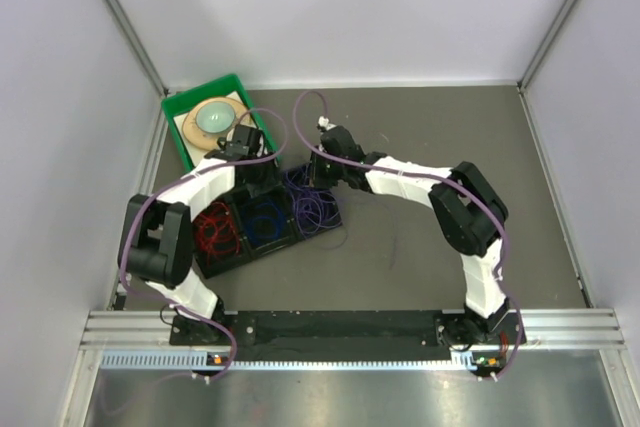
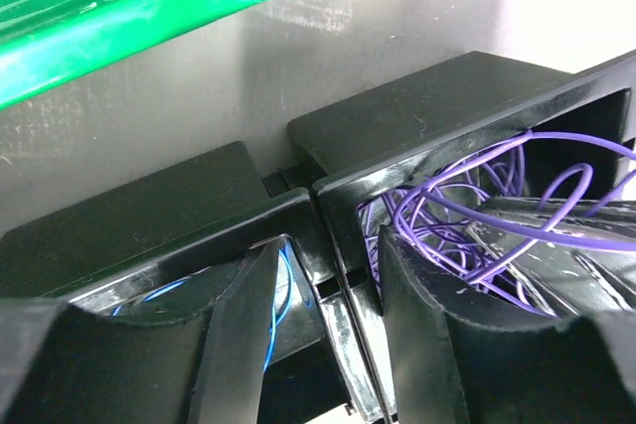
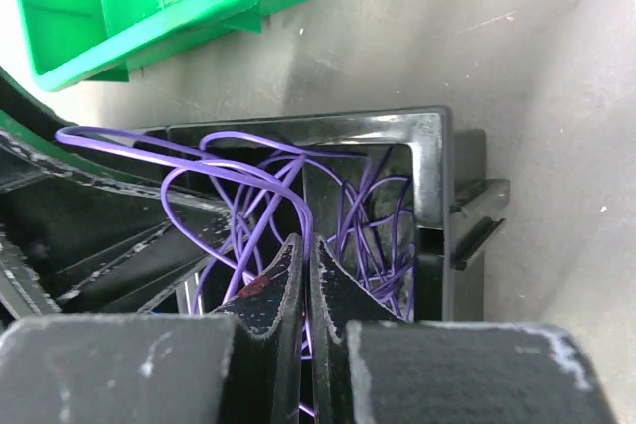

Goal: Untangle the cables

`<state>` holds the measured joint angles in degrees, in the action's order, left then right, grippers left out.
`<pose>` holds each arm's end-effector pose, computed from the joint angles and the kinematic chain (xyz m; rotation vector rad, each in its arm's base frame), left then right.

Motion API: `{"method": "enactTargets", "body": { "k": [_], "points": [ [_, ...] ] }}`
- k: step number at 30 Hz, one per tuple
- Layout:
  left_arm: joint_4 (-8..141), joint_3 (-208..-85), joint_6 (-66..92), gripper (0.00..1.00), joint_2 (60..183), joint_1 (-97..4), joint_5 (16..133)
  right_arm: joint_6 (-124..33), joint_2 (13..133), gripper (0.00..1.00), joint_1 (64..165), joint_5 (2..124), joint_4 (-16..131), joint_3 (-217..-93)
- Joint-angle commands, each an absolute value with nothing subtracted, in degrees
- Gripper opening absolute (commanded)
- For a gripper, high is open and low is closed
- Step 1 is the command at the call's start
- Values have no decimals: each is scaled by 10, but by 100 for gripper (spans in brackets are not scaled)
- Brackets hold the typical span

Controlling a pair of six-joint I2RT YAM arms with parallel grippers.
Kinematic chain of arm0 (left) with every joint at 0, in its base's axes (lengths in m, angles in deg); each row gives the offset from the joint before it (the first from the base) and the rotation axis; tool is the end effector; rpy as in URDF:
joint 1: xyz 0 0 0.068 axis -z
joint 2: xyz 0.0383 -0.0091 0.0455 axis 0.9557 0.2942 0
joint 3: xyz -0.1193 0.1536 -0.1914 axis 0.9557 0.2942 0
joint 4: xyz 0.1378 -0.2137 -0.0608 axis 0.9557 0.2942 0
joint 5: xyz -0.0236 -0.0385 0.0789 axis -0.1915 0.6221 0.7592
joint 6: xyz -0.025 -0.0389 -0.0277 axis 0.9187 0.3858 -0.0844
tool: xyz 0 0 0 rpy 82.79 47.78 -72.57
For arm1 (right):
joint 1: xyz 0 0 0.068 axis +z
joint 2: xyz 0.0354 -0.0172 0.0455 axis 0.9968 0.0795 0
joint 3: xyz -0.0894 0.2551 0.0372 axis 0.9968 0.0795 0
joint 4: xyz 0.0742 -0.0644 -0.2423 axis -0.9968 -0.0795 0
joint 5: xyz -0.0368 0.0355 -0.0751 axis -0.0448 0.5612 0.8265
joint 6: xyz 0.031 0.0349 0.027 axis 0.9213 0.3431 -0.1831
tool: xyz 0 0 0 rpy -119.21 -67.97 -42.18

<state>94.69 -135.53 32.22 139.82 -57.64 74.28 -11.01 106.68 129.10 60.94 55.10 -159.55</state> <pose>0.3193 -0.0923 0.2051 -0.3000 2.6331 -0.4687 0.3228 0.3168 0.1961 -0.1554 2.4072 0.9543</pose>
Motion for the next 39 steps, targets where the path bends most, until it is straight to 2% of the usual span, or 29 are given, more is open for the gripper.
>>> {"method": "enactTargets", "body": {
  "k": [1, 12, 18, 26, 30, 34, 39],
  "points": [
    [914, -1337, 334, 50, 1356, -600, 698, -101, 1067, 0, 1308, 642, 563, -1615],
    [911, -1367, 373, 50, 1281, -650, 591, -103, 1099, 0, 1323, 699, 522, -1632],
    [836, -1355, 407, 50, 1306, -653, 546, -94, 1112, 0, 1329, 698, 537, -1621],
    [811, -1373, 414, 47, 1373, -652, 543, -86, 1095, 0, 1330, 684, 563, -1606],
    [789, -1368, 410, 45, 1367, -644, 572, -86, 1097, 0, 1330, 679, 564, -1606],
    [828, -1384, 364, 53, 1350, -633, 633, -85, 1098, 0, 1330, 676, 567, -1606],
    [820, -1381, 346, 55, 1337, -630, 664, -85, 1098, 0, 1330, 673, 571, -1606]
  ]
}}
